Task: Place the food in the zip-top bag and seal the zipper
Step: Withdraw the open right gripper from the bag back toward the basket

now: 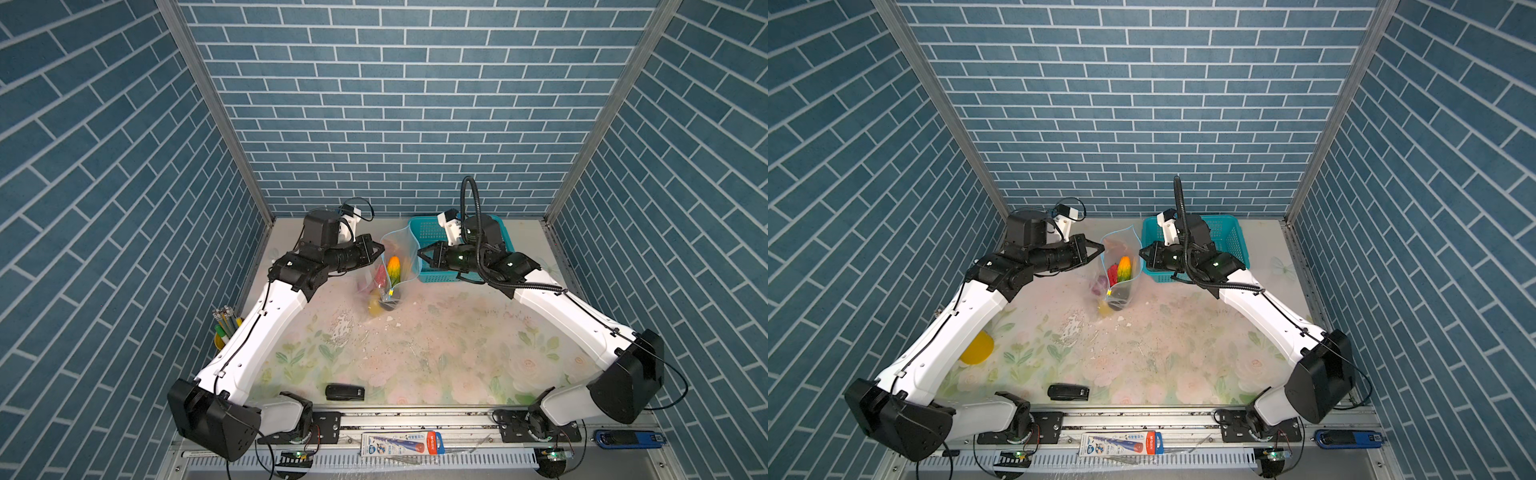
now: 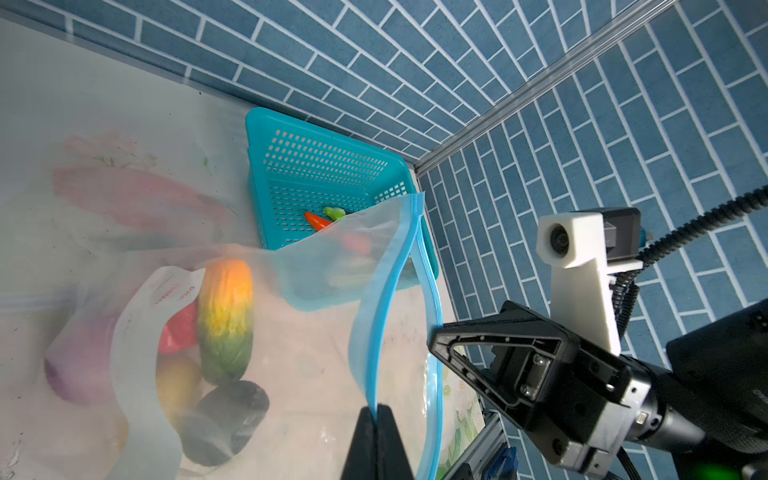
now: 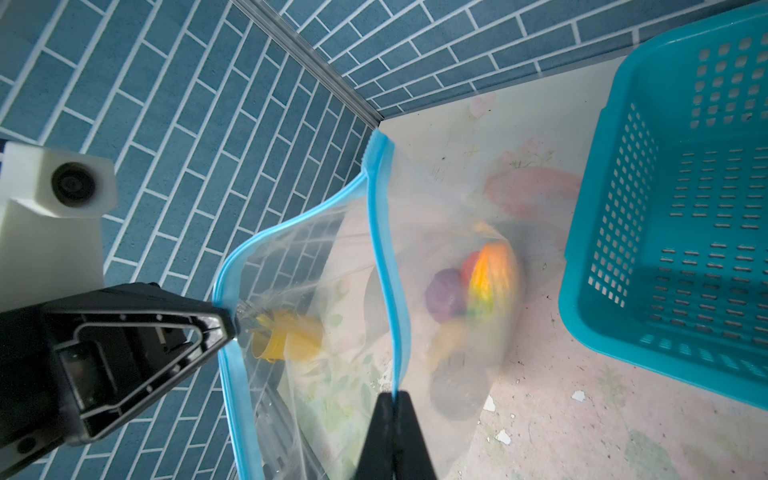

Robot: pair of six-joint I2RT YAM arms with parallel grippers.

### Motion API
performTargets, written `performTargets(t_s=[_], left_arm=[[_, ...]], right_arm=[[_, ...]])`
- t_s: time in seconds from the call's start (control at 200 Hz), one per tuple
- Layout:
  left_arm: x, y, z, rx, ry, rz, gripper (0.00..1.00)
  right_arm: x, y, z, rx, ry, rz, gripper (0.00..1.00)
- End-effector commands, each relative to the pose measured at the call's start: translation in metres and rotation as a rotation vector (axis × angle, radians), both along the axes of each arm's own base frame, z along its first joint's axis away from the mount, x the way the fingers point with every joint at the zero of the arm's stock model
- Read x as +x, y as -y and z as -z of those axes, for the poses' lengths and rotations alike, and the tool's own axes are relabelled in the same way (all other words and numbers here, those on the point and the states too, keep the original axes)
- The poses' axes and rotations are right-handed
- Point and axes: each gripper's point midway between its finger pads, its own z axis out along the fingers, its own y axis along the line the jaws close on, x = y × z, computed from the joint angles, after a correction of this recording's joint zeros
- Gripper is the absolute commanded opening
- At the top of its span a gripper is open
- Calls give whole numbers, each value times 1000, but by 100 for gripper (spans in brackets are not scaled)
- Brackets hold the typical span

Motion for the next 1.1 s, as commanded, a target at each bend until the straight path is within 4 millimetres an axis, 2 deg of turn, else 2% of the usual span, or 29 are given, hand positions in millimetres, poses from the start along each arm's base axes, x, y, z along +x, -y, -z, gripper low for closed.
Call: performTargets(t_s=[0.0,0.275,0.435,0.58,0.68,0.84,0.915,0.975,1.095], left_arm=[[-4,-3,-7,-8,21,4,0],[-5,-10,-20,-4,51,-8,0],[-8,-27,-34,9,129,-68,0],[-7,-39,-33,27,120,-97,0],[-6,-47,-33,33,113,-109,0],[-10,-74,-44,57,130,-169,0],[-13,-86,-46,78,134,-196,0],[-15,-90,-45,103,134,-195,0],[-13,-93,-31,164,97,-189,0]], right_arm=[[4,-4,-19,-5,57,-7,0],[5,-14,-21,-7,55,-23,0],[3,-24,-23,18,48,-38,0],[3,-43,-24,52,30,-63,0],[4,-57,-32,83,37,-76,0],[7,-79,-44,142,43,-88,0],[7,-88,-40,156,30,-96,0],[8,-93,-30,153,6,-96,0],[9,-95,-9,151,-34,-73,0]])
